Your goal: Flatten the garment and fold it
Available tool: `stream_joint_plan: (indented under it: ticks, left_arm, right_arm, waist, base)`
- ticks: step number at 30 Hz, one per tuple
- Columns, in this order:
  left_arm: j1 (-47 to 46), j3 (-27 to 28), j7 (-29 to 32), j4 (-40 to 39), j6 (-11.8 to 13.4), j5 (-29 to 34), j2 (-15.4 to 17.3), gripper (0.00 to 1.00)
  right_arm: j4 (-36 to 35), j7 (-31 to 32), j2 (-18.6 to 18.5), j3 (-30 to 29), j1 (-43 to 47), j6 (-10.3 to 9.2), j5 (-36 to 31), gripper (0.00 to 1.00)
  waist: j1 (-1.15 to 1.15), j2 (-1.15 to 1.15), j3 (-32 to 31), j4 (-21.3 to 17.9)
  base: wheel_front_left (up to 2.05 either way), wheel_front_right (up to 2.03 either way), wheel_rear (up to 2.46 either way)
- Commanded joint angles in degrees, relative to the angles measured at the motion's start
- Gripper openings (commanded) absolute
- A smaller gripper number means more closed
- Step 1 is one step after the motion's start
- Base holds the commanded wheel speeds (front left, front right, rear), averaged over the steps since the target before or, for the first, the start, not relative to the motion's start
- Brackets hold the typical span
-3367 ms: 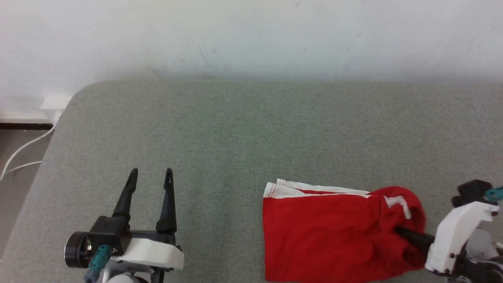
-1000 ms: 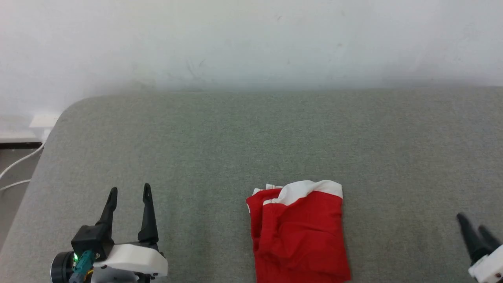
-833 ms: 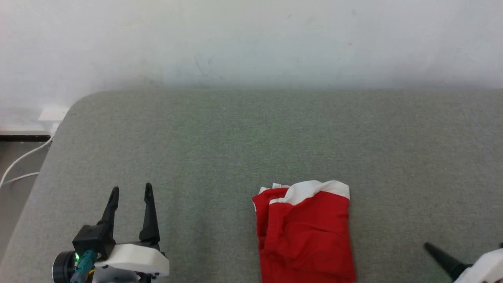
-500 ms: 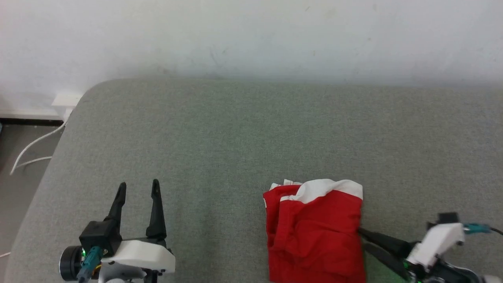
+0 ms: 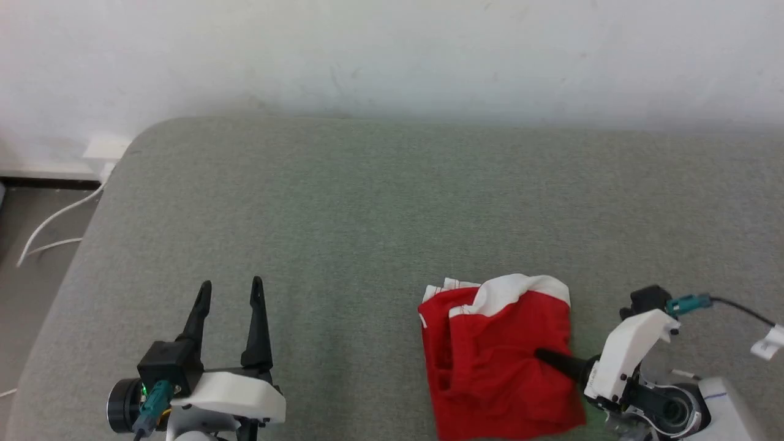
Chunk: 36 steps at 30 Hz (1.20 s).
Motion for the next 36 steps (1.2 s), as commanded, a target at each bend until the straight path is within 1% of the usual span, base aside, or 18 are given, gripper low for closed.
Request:
stream_joint_plan:
  ticks: [1,5,8,14,17,18,19,21,26,28,32,33,34,35,36]
  left_arm:
    - [-0.92,0.15,-0.27,-0.21,-0.43,0.76,-0.27,1.0]
    - [-0.69,0.68,-0.27,-0.86,-0.47,0.99,-0.6,1.0]
    - [-0.82,0.95,-0.27,-1.69,-0.6,1.16,-1.0,1.0]
    - [-2.39,1.29,-0.27,-3.63,-1.11,1.96,-1.53,1.0]
    - [-4.23,1.12,-0.27,-4.54,-1.69,2.73,-1.27,1.0]
    - [-4.23,1.12,-0.27,-4.54,-1.69,2.73,-1.27,1.0]
    - [-5.85,0.93,-0.27,-4.89,-2.18,3.23,-0.91,1.0]
    - [-6.66,0.89,-0.27,-5.02,-2.35,3.45,-0.73,1.0]
    - [-10.71,0.27,-0.26,-5.57,-3.06,4.63,0.11,1.0]
    - [-12.0,0.15,-0.27,-5.78,-3.17,4.98,0.4,1.0]
    - [-13.58,-0.13,-0.27,-6.02,-3.43,5.33,0.78,1.0]
    - [-13.81,-0.15,-0.27,-5.95,-3.51,5.33,0.86,1.0]
    - [-14.01,-0.1,-0.27,-5.77,-3.59,5.26,0.93,1.0]
    - [-14.16,-0.04,-0.27,-5.56,-3.66,5.17,0.96,1.0]
    - [-14.25,0.03,-0.27,-5.36,-3.72,5.09,0.97,1.0]
  right_arm:
    - [-1.3,-1.29,-1.7,1.47,-0.95,-0.02,-2.9,0.0]
    - [-4.12,-2.27,-6.62,6.25,-1.25,-0.02,-12.18,0.0]
    - [-5.95,-1.32,-10.57,7.65,-1.44,-0.02,-18.08,0.0]
    - [-8.02,2.24,-16.89,5.76,-2.54,-0.02,-25.75,0.0]
    - [-7.59,2.15,-19.36,4.24,-4.34,-0.02,-28.26,0.0]
    - [-7.59,2.15,-19.36,4.24,-4.34,-0.02,-28.26,0.0]
    - [-6.73,0.58,-20.58,3.17,-6.0,-0.02,-29.55,0.0]
    - [-5.89,-0.13,-20.83,2.59,-6.84,-0.02,-29.87,0.0]
    - [-1.13,-6.67,-22.67,-0.57,-11.51,-0.02,-32.75,0.0]
    - [1.13,-9.6,-23.04,-2.18,-13.48,-0.02,-34.15,0.0]
    - [5.7,-14.12,-22.43,-4.46,-16.98,-0.02,-35.35,0.0]
    - [6.65,-15.41,-22.27,-4.59,-17.73,-0.02,-35.87,0.18]
    - [7.55,-16.97,-22.21,-4.74,-18.36,-0.02,-36.44,0.66]
    - [8.78,-18.17,-22.14,-5.26,-18.85,-0.02,-37.02,1.0]
    - [10.22,-18.9,-21.97,-5.92,-19.17,-0.02,-37.49,1.0]
  waist:
    - [0.0,0.0,-0.05,-1.67]
    - [0.0,0.0,0.23,-5.51]
    - [0.0,0.0,1.16,-8.93]
    - [0.0,0.0,5.58,-16.04]
    - [0.0,0.0,9.1,-18.79]
    - [0.0,0.0,9.1,-18.79]
    - [0.0,0.0,11.61,-20.12]
    - [0.0,0.0,12.79,-20.68]
    - [0.0,0.0,18.17,-21.87]
    - [0.0,0.0,19.6,-22.02]
    - [0.0,0.0,21.58,-21.9]
    - [0.0,0.0,21.82,-21.79]
    - [0.0,0.0,21.96,-21.67]
    - [0.0,0.0,21.98,-21.51]
    - [0.0,0.0,21.88,-21.37]
  base:
    - [0.0,0.0,0.0]
    - [0.0,0.0,0.0]
    - [0.0,0.0,0.0]
    - [0.0,0.0,0.0]
    - [0.0,0.0,0.0]
    - [0.0,0.0,0.0]
    - [0.0,0.0,0.0]
    - [0.0,0.0,0.0]
    - [0.0,0.0,0.0]
    - [0.0,0.0,0.0]
    - [0.0,0.0,0.0]
    - [0.0,0.0,0.0]
    - [0.0,0.0,0.0]
    - [0.0,0.0,0.0]
    - [0.0,0.0,0.0]
